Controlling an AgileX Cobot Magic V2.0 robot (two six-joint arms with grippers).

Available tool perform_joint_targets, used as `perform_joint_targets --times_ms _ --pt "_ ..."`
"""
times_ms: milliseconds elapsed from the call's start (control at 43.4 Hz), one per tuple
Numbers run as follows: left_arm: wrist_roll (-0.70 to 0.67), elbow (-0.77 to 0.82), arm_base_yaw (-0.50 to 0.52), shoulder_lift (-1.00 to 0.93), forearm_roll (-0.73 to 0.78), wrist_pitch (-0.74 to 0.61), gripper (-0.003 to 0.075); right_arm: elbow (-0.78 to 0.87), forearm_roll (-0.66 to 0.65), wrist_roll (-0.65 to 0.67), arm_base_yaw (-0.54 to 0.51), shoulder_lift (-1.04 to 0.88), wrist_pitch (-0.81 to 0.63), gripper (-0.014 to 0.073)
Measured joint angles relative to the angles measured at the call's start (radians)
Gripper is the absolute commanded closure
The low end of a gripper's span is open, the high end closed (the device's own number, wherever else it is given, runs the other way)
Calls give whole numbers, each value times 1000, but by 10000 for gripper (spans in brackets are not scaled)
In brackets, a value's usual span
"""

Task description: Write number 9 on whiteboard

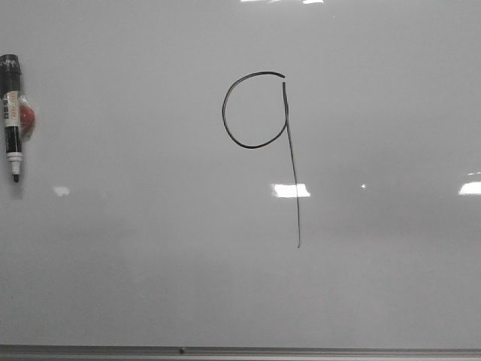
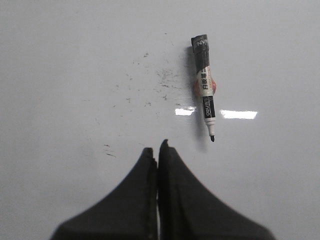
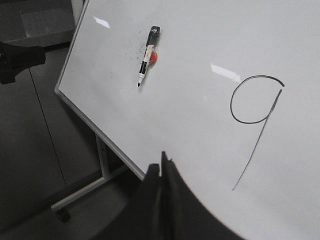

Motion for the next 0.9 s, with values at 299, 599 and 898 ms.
perform_joint_targets --times_ms 299,599,898 --pt "0 0 0 0 0 -1 739 6 0 0 0 0 -86 661" --pt "0 0 0 0 0 -2 739 88 -220 132 -65 -2 -425 661" --pt "0 0 0 0 0 -2 739 295 -760 744 -186 -104 -573 661"
